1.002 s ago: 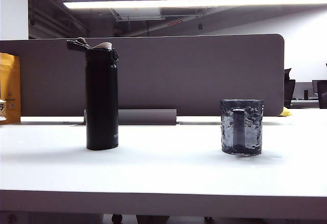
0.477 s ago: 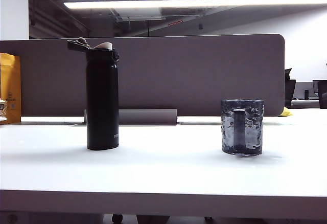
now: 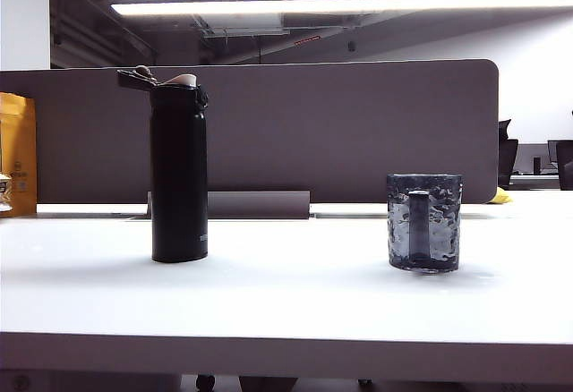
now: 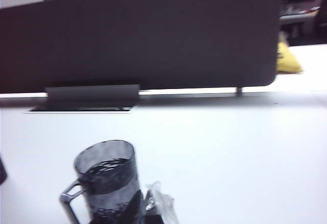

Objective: Pick up the black thermos, pour some water into the cup, then place the black thermos back on the table.

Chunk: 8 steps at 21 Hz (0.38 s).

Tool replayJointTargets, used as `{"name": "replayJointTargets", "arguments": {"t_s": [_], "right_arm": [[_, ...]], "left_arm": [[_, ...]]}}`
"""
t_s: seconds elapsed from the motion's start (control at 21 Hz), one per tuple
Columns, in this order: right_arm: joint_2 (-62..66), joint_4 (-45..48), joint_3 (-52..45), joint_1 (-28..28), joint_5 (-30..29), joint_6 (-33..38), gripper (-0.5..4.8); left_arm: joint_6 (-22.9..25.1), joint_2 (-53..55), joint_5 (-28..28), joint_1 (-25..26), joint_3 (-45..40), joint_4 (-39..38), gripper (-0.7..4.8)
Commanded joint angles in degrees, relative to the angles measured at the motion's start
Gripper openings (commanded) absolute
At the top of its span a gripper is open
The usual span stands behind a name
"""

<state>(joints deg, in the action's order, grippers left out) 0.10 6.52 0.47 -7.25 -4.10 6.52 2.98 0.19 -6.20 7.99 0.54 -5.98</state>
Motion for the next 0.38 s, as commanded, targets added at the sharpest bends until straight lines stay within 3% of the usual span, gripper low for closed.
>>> {"name": "replayJointTargets", "arguments": {"t_s": [0.05, 0.38], "right_arm": [[0.0, 0.33, -0.26, -0.02, 1.03, -1.03, 0.0], [0.0, -0.79, -0.26, -0.02, 4.61, -2.12, 0.0]], "left_arm": [[0.0, 0.04, -0.04, 0.04, 0.07, 0.87, -0.05], [0.0, 0.04, -0.04, 0.02, 0.07, 0.87, -0.05]]}}
